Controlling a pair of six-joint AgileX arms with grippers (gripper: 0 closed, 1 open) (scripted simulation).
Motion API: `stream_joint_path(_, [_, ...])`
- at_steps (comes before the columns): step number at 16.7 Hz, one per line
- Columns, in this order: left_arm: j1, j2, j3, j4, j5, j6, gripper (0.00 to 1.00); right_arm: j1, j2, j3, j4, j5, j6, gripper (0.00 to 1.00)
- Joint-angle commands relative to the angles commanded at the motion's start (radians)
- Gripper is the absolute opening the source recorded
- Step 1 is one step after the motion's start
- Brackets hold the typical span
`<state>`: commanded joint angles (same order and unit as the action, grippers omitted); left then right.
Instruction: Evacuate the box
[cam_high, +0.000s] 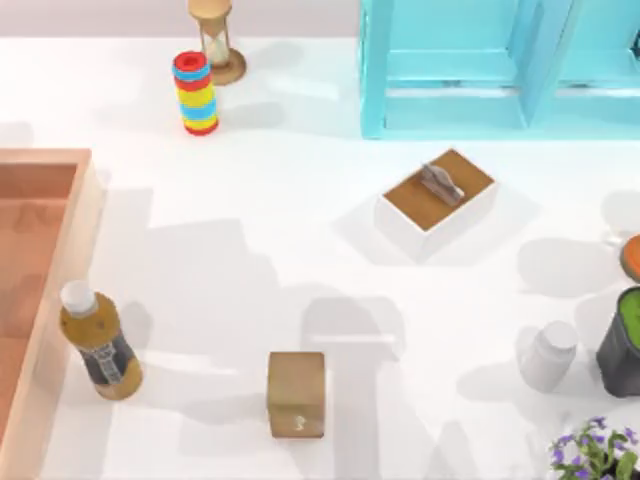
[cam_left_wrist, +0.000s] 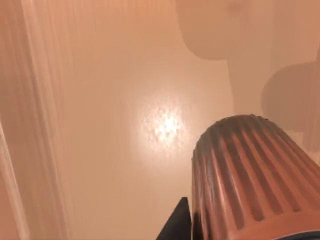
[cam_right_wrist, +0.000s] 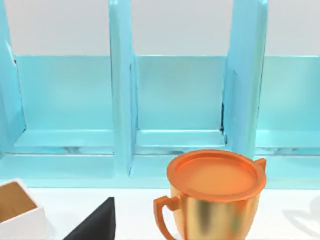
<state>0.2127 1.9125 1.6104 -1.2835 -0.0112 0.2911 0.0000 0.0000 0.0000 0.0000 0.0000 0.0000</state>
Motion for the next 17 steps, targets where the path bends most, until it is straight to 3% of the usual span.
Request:
stream_joint_path(8, [0.006,0.025,0.249,-0.204,0.008,-0.026,0.00,0.000,0.000,0.000,0.000,0.000,0.000,1.00])
stream_joint_path(14, [-0.009,0.029,0.252,-0.194,0.004,-0.038,0.00,0.000,0.000,0.000,0.000,0.000,0.000,1.00])
stream_joint_path(17, [-0.102,0.055,0.253,-0.145,-0.007,-0.125,0.00,0.000,0.000,0.000,0.000,0.000,0.000,1.00])
